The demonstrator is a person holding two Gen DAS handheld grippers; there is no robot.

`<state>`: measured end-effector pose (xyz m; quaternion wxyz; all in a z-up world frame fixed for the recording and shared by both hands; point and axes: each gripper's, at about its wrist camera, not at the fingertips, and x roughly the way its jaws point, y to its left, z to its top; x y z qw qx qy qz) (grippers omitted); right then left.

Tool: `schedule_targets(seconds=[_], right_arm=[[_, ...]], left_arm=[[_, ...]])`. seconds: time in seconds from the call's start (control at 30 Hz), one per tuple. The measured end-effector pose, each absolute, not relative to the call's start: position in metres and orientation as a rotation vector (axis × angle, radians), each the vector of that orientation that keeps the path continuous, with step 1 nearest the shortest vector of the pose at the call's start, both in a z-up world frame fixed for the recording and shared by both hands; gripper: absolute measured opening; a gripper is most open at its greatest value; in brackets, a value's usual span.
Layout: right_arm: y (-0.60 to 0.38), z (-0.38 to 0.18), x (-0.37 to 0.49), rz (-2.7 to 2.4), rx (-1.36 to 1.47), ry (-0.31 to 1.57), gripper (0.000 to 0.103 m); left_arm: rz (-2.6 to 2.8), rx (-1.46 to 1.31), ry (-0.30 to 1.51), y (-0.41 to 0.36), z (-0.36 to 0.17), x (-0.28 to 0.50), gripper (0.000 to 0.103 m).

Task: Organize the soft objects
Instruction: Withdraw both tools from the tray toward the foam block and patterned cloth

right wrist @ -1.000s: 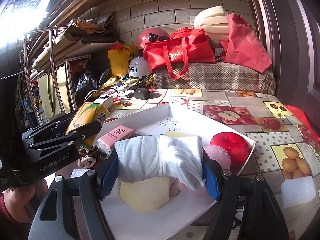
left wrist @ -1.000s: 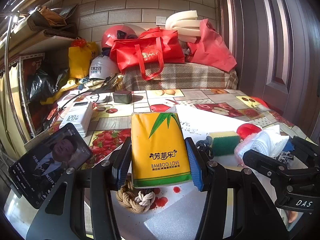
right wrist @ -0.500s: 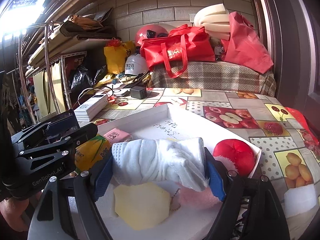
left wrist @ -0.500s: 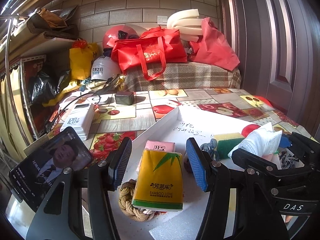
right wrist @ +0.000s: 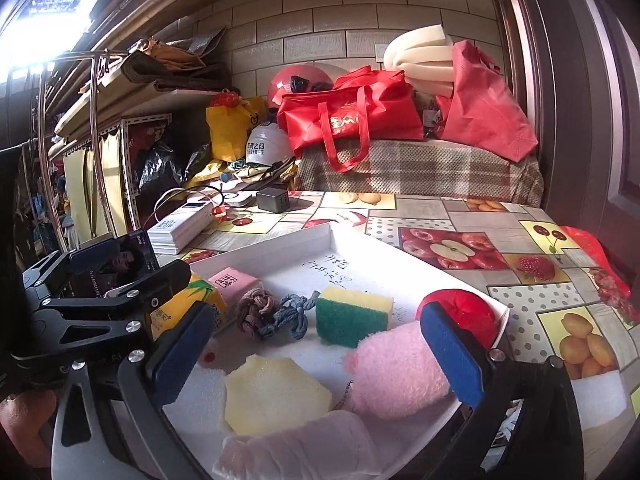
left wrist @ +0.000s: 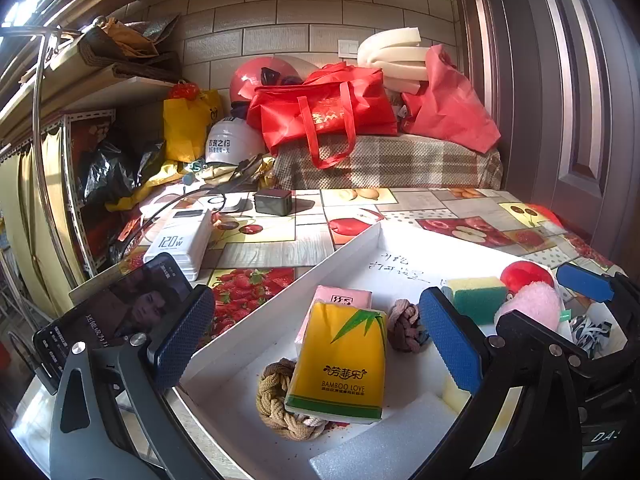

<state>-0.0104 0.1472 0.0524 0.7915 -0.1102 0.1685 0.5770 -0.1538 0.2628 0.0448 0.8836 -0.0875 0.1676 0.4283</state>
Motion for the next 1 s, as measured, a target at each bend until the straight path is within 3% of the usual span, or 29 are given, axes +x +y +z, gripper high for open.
schedule_targets(seconds=[1.0], right_arm=[[0.126,0.057,-0.021,1.264,-0.185,0.276,0.103]], left_arm=[[0.936,-0.151,0.28,0.25,0.049,-0.163,0.103]])
